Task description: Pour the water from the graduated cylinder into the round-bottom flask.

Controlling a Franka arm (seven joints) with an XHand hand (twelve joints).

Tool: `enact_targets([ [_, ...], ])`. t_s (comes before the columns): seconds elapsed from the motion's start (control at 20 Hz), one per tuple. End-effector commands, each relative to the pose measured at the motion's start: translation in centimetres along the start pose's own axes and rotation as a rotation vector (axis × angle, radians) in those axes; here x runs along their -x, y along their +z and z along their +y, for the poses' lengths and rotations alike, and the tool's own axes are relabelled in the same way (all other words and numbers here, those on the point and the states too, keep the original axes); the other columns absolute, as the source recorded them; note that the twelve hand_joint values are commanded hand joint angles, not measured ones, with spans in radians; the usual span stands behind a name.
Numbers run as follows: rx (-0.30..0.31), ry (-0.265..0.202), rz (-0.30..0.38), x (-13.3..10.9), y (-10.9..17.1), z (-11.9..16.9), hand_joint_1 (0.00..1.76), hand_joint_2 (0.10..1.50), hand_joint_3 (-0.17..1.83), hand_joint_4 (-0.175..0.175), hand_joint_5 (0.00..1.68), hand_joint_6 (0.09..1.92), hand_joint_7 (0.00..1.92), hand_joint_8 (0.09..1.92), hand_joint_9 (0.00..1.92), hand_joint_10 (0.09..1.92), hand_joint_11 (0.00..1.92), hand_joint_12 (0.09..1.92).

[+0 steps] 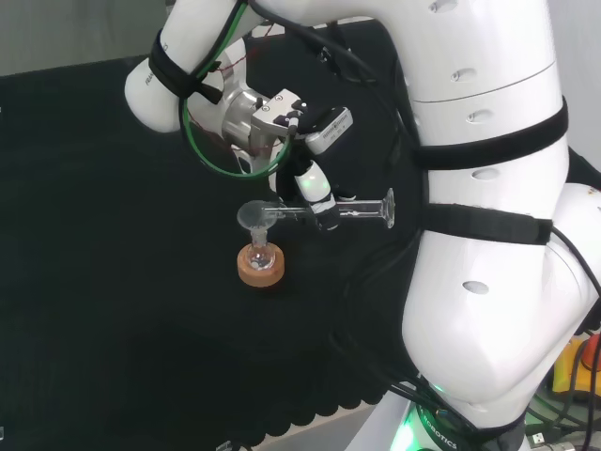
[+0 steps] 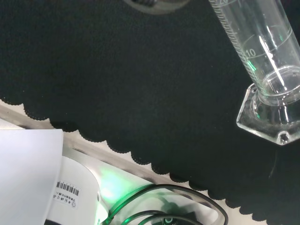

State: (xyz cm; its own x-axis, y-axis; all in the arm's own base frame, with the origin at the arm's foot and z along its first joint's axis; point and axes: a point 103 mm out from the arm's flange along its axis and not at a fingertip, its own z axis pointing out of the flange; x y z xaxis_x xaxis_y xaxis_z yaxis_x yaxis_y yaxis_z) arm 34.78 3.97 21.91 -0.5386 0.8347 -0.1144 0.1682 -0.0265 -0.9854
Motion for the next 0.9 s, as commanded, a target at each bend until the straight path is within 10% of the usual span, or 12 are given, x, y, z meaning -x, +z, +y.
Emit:
enact_targets([
  [0.05, -0.001, 0.003, -0.004, -0.29, -0.2, 0.0, 1.25, 1.16, 0.0, -0.175, 0.88, 1.15, 0.92, 1.14, 1.46, 0.11, 1.25, 0.73],
  [0.9, -0.011, 0.016, -0.017, -0.15, -0.39, -0.41, 1.25, 1.16, 0.0, -0.175, 0.88, 1.14, 0.93, 1.13, 1.47, 0.11, 1.26, 0.72],
])
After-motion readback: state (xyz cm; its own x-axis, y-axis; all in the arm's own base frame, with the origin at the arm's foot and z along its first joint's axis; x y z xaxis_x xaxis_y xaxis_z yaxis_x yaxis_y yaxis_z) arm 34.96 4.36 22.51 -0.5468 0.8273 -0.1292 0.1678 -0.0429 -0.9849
